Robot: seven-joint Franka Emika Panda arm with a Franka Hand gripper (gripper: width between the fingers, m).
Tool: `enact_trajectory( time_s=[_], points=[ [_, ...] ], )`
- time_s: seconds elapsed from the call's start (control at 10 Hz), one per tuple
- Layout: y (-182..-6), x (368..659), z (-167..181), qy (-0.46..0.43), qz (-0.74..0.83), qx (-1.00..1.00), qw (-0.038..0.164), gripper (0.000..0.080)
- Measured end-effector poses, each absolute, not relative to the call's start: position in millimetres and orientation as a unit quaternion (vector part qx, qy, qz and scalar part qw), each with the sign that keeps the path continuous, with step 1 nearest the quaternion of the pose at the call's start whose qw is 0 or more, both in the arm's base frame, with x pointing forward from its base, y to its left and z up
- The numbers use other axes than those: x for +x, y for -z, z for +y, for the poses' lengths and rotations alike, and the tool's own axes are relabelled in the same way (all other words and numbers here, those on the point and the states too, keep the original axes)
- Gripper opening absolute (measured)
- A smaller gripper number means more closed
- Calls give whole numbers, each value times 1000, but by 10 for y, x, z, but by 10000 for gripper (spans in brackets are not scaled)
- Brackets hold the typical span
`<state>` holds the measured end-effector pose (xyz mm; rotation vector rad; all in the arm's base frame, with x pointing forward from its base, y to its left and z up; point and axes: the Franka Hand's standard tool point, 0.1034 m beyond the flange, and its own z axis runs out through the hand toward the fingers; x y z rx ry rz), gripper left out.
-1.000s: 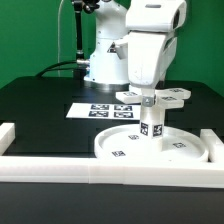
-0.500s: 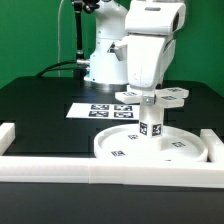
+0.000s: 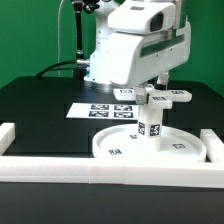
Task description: Assemble round table
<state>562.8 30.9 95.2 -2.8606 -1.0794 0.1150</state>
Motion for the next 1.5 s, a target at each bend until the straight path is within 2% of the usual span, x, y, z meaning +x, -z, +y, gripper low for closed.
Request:
enact_trajectory(
  time_s=[0.2,0.9,1.5],
  points=[
    [-951,5613,306,-31,-174,-983,57,450],
    [-962,5641,363,-34,92,-994,54,450],
    [-959,5658,377,-10,423,-903,70,451]
  ],
)
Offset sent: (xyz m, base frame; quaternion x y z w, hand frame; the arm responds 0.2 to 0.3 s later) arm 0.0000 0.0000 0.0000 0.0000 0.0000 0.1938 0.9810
